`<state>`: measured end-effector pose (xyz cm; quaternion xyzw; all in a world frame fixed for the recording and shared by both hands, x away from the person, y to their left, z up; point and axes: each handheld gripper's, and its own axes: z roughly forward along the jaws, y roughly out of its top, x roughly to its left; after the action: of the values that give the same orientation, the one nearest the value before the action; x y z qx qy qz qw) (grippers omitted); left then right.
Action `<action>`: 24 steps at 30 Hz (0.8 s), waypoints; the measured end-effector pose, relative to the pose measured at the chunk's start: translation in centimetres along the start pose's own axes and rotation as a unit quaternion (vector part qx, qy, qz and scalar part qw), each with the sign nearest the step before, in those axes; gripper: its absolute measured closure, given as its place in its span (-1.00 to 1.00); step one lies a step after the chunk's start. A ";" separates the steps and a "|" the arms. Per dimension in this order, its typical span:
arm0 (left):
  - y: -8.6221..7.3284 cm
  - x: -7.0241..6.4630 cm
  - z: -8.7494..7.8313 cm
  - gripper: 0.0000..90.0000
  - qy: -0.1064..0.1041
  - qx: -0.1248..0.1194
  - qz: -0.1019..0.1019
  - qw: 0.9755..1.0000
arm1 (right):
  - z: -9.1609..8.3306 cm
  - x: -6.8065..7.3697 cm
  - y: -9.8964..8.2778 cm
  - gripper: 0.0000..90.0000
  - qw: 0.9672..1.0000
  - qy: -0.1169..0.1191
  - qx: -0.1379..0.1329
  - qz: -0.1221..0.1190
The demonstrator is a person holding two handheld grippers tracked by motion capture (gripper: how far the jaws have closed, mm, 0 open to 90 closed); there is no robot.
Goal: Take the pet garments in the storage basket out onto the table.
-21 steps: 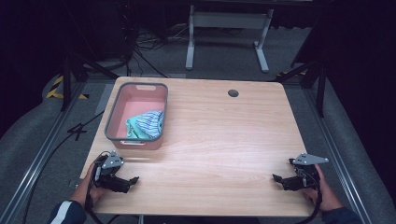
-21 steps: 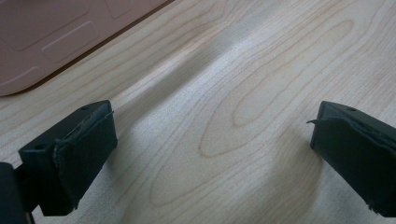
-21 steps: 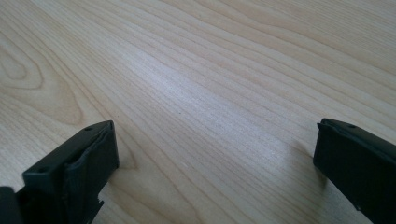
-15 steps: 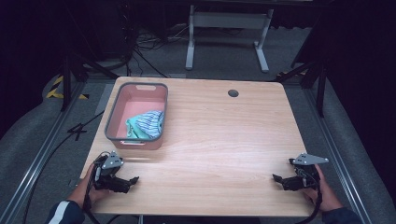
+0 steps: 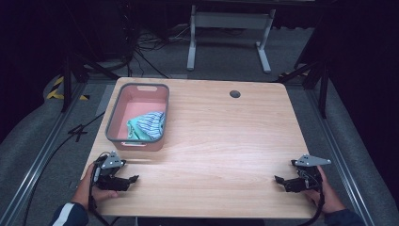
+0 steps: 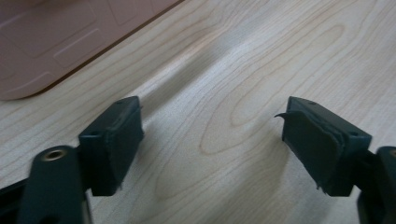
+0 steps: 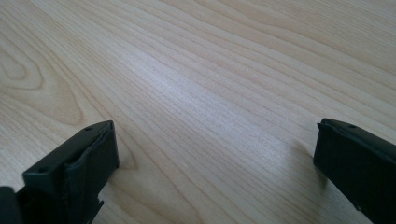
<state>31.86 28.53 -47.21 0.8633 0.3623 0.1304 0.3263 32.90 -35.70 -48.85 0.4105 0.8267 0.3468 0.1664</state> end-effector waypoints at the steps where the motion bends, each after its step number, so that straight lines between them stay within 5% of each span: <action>1: 0.1 0.0 -0.2 -0.66 0.003 -0.002 -0.002 1.000 | 0.0 0.0 0.0 -0.99 1.000 0.000 0.000 0.000; 11: 1.1 0.3 -1.9 -0.59 0.013 -0.019 0.002 1.000 | 0.0 0.0 0.0 -0.99 1.000 0.000 0.000 0.000; 24: 4.5 0.9 -5.5 -0.64 0.024 -0.055 0.013 0.998 | 0.0 0.0 0.0 -0.99 1.000 -0.002 -0.001 0.000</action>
<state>32.38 29.36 -40.07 0.8452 0.3508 0.1749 0.3632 32.86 -35.70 -48.88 0.4110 0.8260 0.3471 0.1685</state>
